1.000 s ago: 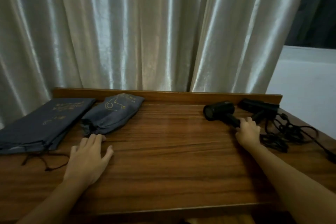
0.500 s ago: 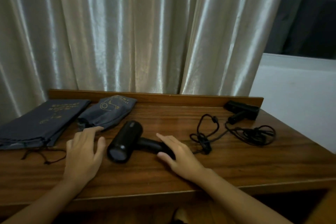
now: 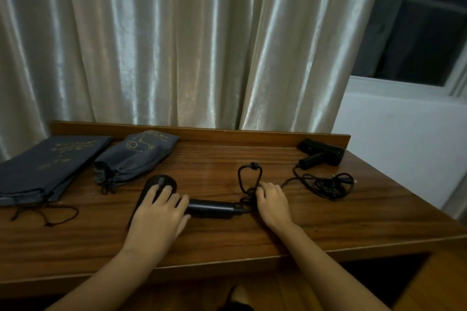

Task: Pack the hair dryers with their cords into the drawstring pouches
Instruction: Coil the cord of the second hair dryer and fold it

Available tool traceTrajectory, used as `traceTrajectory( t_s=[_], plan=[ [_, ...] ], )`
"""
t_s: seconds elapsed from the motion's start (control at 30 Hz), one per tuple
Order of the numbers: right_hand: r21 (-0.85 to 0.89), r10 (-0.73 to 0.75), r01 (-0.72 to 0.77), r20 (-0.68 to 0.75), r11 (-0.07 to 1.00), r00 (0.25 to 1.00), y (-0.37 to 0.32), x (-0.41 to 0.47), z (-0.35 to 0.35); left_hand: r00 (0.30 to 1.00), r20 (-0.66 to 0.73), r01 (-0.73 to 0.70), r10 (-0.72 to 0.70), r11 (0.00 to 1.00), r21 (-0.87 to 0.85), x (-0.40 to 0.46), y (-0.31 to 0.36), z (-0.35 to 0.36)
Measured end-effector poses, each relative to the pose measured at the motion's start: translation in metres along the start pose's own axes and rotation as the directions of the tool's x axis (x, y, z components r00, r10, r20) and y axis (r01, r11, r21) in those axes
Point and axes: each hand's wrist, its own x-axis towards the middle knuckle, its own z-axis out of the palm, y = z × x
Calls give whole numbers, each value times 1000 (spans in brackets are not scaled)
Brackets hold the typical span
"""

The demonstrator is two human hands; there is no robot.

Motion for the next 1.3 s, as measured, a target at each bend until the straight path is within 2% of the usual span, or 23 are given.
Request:
traceTrajectory(
  t_s=[0.1, 0.17, 0.2, 0.27, 0.3, 0.33, 0.37, 0.4, 0.43, 0.5, 0.53, 0.6, 0.67, 0.77, 0.87, 0.97, 1.1, 1.2, 1.23, 1.27, 1.3],
  plan=[
    [91, -181, 173, 90, 981, 979, -4, -8, -7, 985, 71, 155, -159, 986, 65, 3, 6, -6],
    [130, -333, 324, 58, 937, 941, -5, -15, -10, 972, 51, 230, -231, 973, 24, 7, 16, -7],
    [144, -382, 375, 23, 916, 924, -6, -19, -12, 979, 18, 203, -203, 979, -28, 10, 22, -6],
    [115, -386, 398, -112, 910, 916, -7, -24, -13, 997, -30, 62, -68, 986, -156, 13, 35, 0],
    [50, -338, 358, -232, 932, 912, -6, -25, -12, 999, -34, 10, -17, 979, -204, 14, 39, 4],
    [-28, -246, 252, -360, 967, 900, -4, -24, -13, 1000, -20, -9, 4, 973, -232, 15, 42, 8],
    [-78, -108, 82, -452, 994, 885, -2, -21, -15, 1000, -3, -4, 4, 969, -246, 15, 42, 13],
    [-84, 55, -108, -477, 991, 877, 0, -17, -18, 1000, 4, 9, -8, 968, -250, 14, 41, 17],
    [-89, 201, -263, -431, 961, 880, 4, -13, -22, 1000, -11, 20, -23, 968, -251, 12, 41, 22],
    [-196, 349, -414, -293, 889, 890, 16, -3, -28, 998, -36, 46, -58, 962, -269, 11, 40, 27],
    [-293, 348, -417, -261, 860, 900, 26, 2, -29, 997, -36, 60, -72, 959, -278, 11, 41, 28],
    [-480, 255, -351, -255, 804, 933, 42, 10, -36, 995, -33, 82, -95, 953, -292, 12, 41, 30],
    [-517, 97, -245, -297, 820, 950, 52, 17, -44, 994, -27, 96, -110, 947, -308, 13, 41, 31],
    [-293, -72, -44, -372, 955, 926, 53, 20, -51, 993, -2, 108, -115, 942, -318, 14, 41, 34],
    [-92, -134, 105, -431, 990, 892, 35, 14, -43, 993, 12, 119, -121, 945, -306, 15, 42, 34],
    [47, -211, 263, -470, 964, 857, 13, 4, -30, 987, 20, 162, -162, 948, -273, 14, 41, 35],
    [188, -386, 484, -394, 855, 834, -19, -4, -22, 976, 43, 218, -215, 934, -283, 12, 41, 37],
    [310, -456, 538, -301, 784, 838, -36, -14, -13, 963, 33, 266, -268, 917, -296, 11, 42, 37],
    [393, -433, 511, -273, 765, 859, -40, -18, -9, 956, 29, 289, -293, 912, -291, 10, 41, 37],
    [524, -371, 437, -233, 731, 899, -43, -22, -4, 947, 32, 316, -321, 905, -284, 9, 40, 37],
    [693, -272, 302, -157, 655, 949, -45, -25, -1, 936, 45, 347, -349, 896, -278, 8, 39, 36]
  ],
)
